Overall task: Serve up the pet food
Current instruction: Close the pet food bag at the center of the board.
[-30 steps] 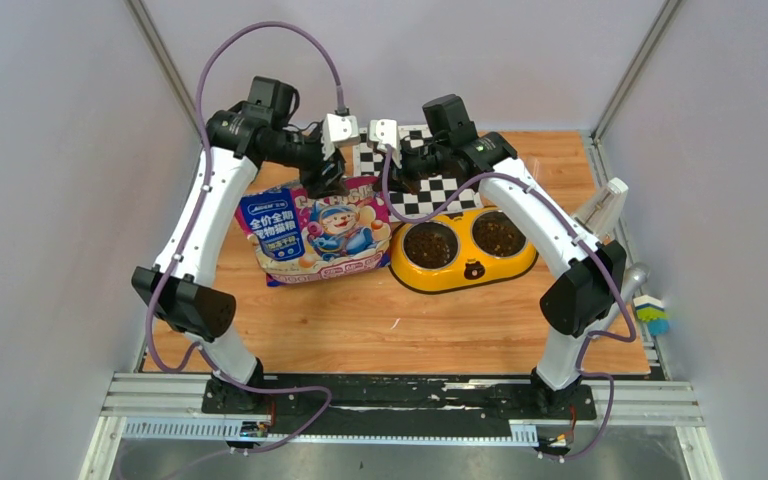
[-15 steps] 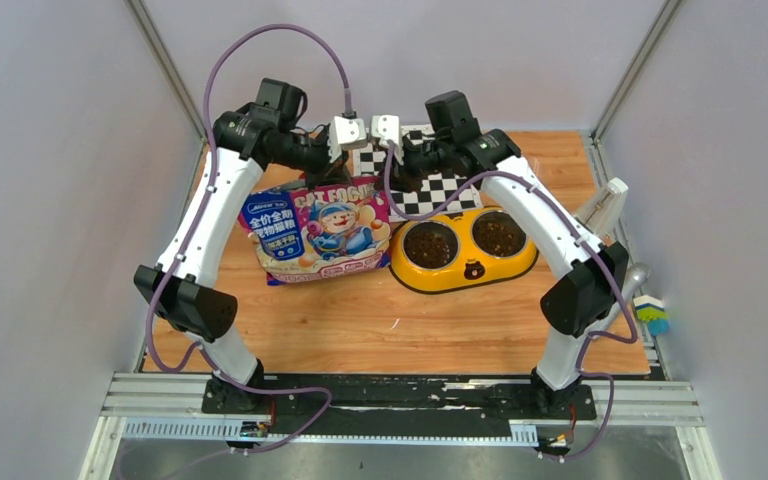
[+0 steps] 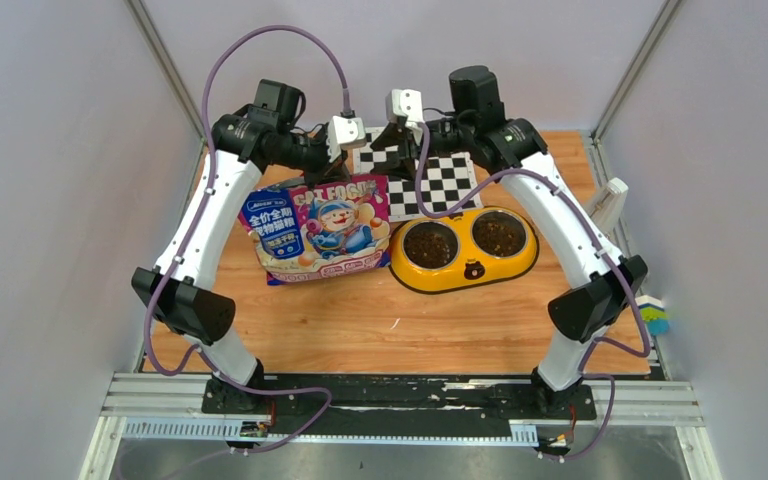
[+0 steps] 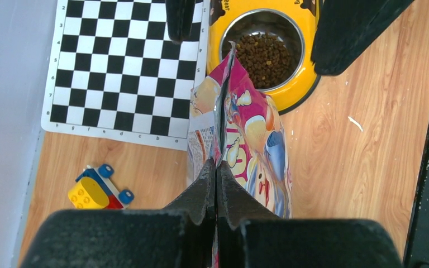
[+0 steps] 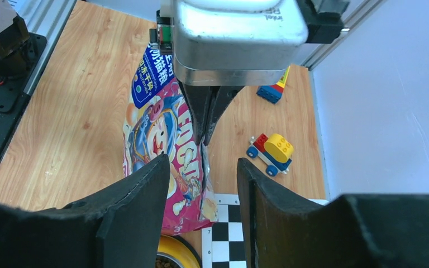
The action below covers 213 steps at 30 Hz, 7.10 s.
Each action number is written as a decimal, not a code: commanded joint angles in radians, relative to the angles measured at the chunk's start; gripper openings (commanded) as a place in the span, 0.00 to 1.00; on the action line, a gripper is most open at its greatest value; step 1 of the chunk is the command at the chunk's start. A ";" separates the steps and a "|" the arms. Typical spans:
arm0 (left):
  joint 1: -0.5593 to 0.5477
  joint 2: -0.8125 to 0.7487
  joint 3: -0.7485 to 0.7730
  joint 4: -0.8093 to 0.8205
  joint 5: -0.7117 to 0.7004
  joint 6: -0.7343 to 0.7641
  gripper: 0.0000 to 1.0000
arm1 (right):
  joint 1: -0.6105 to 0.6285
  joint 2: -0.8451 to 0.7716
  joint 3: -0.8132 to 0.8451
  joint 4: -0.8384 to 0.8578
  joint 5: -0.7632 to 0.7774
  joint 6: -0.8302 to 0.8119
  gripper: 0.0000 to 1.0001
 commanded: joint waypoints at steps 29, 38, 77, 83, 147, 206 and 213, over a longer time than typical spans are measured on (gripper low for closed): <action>0.000 -0.052 0.017 0.023 0.084 -0.039 0.00 | 0.042 0.150 -0.014 0.028 -0.067 -0.090 0.31; 0.000 -0.052 0.004 0.009 0.080 -0.020 0.08 | 0.042 0.161 0.000 0.039 -0.019 -0.063 0.00; 0.080 -0.071 -0.057 -0.078 -0.010 0.097 0.28 | 0.040 0.119 0.001 0.036 -0.032 -0.050 0.00; 0.081 -0.070 -0.045 -0.076 -0.013 0.091 0.01 | 0.041 0.119 -0.004 0.035 -0.028 -0.057 0.00; 0.184 -0.195 -0.128 -0.130 0.038 0.134 0.36 | 0.136 0.228 0.103 0.030 0.015 -0.069 0.00; 0.420 -0.249 -0.161 -0.184 -0.024 0.253 0.04 | 0.133 0.238 0.142 -0.020 0.105 -0.151 0.00; 0.432 -0.247 -0.162 -0.218 -0.046 0.288 0.21 | 0.118 0.235 0.145 -0.022 0.097 -0.143 0.00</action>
